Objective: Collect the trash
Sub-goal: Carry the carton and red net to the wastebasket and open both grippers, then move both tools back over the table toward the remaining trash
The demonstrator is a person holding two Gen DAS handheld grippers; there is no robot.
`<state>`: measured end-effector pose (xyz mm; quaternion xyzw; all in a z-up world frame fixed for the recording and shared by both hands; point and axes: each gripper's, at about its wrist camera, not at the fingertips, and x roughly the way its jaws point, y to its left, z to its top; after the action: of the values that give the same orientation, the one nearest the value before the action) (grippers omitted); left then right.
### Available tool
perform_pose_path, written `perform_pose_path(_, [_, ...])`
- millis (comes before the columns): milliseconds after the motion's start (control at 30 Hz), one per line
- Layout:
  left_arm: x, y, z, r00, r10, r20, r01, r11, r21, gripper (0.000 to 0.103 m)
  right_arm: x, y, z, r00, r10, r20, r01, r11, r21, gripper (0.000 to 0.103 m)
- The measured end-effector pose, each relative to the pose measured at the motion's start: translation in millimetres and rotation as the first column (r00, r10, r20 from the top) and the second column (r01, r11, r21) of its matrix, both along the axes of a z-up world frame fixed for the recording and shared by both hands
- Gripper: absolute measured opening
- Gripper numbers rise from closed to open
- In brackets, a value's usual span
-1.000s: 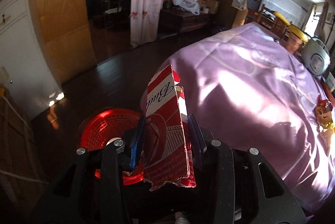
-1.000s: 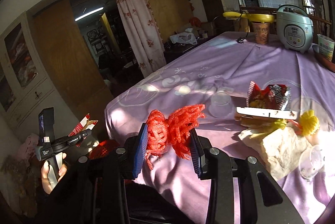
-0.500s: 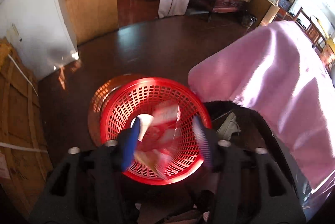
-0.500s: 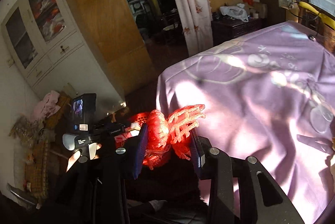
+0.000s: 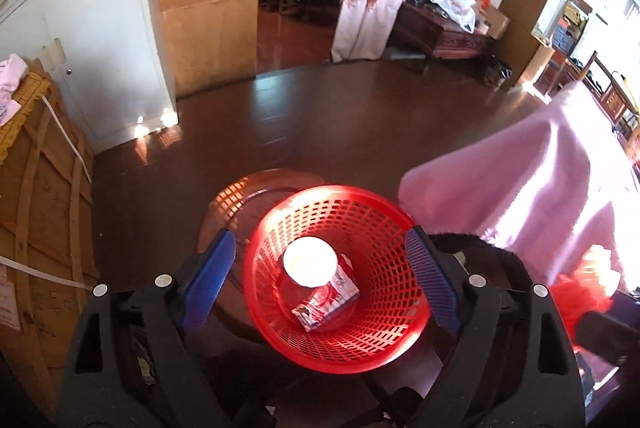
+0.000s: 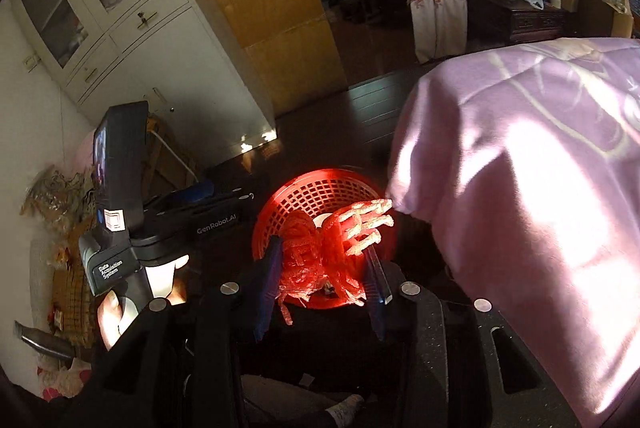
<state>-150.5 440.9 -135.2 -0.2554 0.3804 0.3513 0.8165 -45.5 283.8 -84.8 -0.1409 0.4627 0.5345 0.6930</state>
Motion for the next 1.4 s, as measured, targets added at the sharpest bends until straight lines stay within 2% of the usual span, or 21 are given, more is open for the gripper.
perform_pose_path(100, [-5, 9, 2, 0.999, 0.033, -0.004, -0.033, 0.999, 0.013, 0.085, -6, 27, -6, 0.999, 0.036, 0.025, -0.036, 0.999, -0.026, 0.050])
perform_pose_path(167, [-8, 11, 3, 0.999, 0.051, -0.007, -0.051, 0.998, 0.020, 0.085, -9, 35, -5, 0.998, 0.044, 0.041, -0.043, 0.999, -0.020, 0.061])
perform_pose_path(433, [-6, 7, 5, 0.999, 0.043, -0.020, -0.042, 0.998, 0.044, 0.085, -3, 20, 2, 1.000, 0.014, 0.018, -0.015, 0.999, 0.030, 0.062])
perform_pose_path(600, [-4, -3, 11, 1.000, 0.020, -0.012, -0.019, 0.998, 0.061, 0.085, -1, -1, 12, 0.999, -0.019, 0.036, 0.017, 0.999, 0.045, 0.062])
perform_pose_path(800, [7, -24, 24, 0.999, -0.040, 0.000, 0.040, 0.996, 0.074, 0.085, 4, -40, 27, 0.992, -0.097, 0.079, 0.090, 0.992, 0.088, 0.063])
perform_pose_path(1033, [23, -69, 47, 0.990, -0.137, 0.010, 0.135, 0.982, 0.135, 0.087, 17, -107, 50, 0.965, -0.224, 0.133, 0.199, 0.963, 0.180, 0.072])
perform_pose_path(1200, [37, -108, 67, 0.973, -0.230, 0.021, 0.223, 0.959, 0.175, 0.088, 27, -153, 63, 0.940, -0.312, 0.137, 0.274, 0.932, 0.239, 0.074])
perform_pose_path(1400, [60, -163, 82, 0.936, -0.353, 0.009, 0.342, 0.913, 0.221, 0.091, 35, -215, 72, 0.894, -0.425, 0.144, 0.370, 0.880, 0.297, 0.078])
